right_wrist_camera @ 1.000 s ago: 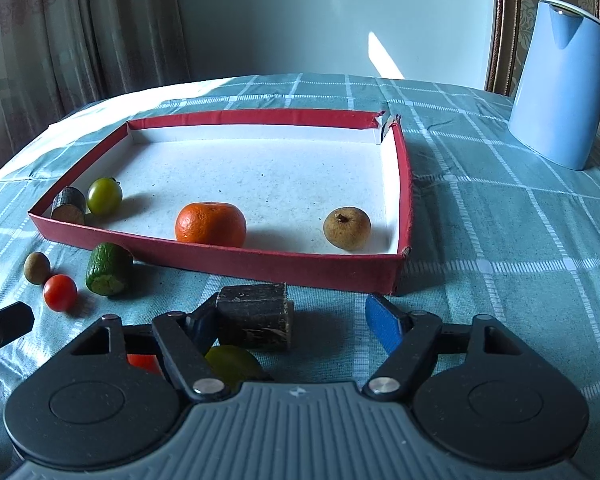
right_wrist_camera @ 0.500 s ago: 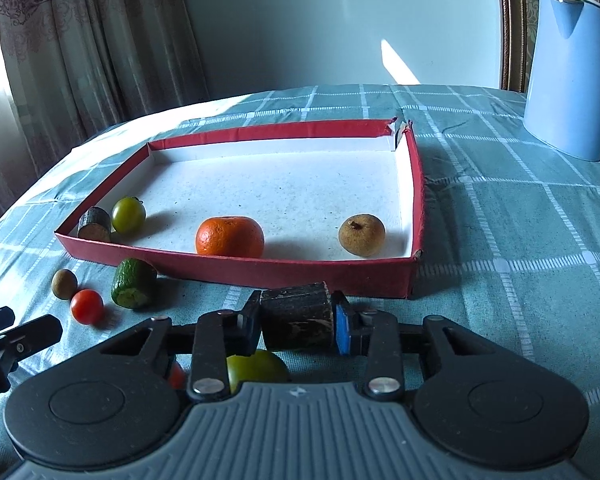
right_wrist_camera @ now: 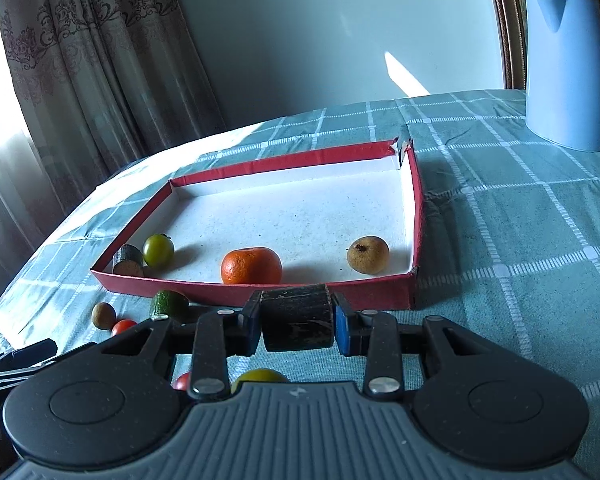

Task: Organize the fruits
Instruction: 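Carry the dark cylinder with the right gripper into the tray and release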

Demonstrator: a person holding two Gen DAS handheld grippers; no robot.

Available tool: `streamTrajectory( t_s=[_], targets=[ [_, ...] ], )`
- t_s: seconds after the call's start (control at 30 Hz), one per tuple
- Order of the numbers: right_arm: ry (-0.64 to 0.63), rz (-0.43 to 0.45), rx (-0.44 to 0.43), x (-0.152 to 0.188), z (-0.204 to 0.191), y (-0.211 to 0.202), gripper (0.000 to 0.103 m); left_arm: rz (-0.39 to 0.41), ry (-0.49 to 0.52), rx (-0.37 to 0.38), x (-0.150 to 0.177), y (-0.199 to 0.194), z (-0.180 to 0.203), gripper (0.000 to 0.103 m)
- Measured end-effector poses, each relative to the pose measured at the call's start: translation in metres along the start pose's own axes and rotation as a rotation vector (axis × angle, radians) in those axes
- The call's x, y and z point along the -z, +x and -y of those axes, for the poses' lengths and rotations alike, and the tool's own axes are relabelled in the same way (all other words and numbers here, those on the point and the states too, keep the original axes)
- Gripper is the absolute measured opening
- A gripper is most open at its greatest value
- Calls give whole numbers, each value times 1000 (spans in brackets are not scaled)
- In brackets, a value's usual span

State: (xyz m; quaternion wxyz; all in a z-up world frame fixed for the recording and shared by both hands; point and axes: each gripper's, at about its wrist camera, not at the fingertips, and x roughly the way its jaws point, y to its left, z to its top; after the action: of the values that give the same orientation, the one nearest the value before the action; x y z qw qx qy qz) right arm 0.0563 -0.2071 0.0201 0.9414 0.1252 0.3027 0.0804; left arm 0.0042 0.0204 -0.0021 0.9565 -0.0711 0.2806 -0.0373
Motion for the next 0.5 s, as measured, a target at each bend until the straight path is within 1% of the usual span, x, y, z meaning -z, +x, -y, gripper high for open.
streamTrajectory(
  t_s=[0.2, 0.5],
  targets=[
    [-23, 74, 5, -11, -1, -9, 34, -2, 0, -4, 0, 0, 0, 103],
    [-19, 84, -4, -19, 4, 2, 34, -13, 6, -21, 0, 2, 2, 103]
  ],
)
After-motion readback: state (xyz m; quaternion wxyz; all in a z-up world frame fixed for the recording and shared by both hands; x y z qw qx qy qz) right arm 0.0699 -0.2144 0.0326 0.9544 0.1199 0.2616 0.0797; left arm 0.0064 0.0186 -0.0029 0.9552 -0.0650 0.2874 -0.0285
